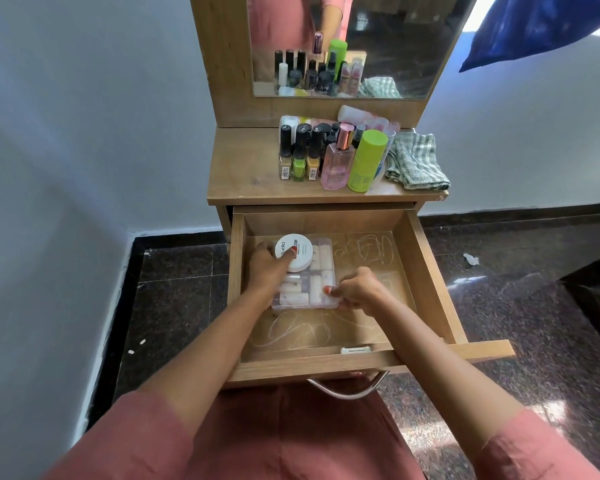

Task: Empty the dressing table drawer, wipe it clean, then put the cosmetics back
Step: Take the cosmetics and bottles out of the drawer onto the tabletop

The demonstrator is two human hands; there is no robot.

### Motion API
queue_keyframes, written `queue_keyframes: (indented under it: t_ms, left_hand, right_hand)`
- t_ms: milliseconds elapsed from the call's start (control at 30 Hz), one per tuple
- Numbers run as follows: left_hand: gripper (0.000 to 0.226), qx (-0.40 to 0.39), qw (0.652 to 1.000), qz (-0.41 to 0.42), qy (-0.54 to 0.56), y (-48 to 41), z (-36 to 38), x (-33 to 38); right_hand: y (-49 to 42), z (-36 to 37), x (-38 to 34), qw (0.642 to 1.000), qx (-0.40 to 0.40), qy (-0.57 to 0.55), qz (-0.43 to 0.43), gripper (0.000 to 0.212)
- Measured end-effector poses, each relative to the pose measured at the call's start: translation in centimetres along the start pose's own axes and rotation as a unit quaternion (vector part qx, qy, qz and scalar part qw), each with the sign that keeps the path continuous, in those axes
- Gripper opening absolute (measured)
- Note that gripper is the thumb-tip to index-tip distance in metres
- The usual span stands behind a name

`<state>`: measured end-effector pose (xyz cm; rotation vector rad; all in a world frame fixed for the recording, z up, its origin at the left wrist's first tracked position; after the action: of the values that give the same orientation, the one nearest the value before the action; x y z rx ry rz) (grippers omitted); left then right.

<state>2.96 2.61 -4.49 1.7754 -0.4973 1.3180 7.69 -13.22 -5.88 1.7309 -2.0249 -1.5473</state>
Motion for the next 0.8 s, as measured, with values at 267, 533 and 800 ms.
queue_keyframes:
  t_ms: [267,533,800]
  left_hand:
    - [0.052,-0.040,0.993,-0.064,0.089,0.0,-0.3,0.3]
    - [0.048,-0.038,0.990,-0.032,0.131,2.7,-1.6,2.9]
    - [0.037,0.006,0.977,0.029,0.209,5.1,-4.1,7.1]
  right_hand:
    - [2.9,-1.1,-0.4,0.999,-0.027,-0.044,-0.002,0.021]
    - [6.9,-2.7,-1.3,0.996,-0.048,-0.062,-0.044,0.029]
    - [10.3,-3.3,-4.3,0.984,-0.064,-0.115,-0.123,0.026]
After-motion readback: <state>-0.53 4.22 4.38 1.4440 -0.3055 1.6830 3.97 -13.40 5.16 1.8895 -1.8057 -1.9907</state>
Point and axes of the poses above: each hand's wrist, its own y-axis away from the middle knuckle, its own z-axis out of the palm, x = y × z, the point moved 4 cm from there along -y, towards the middle knuckle, and after that the axes turned 9 degrees about y, right-handed, at the moved point
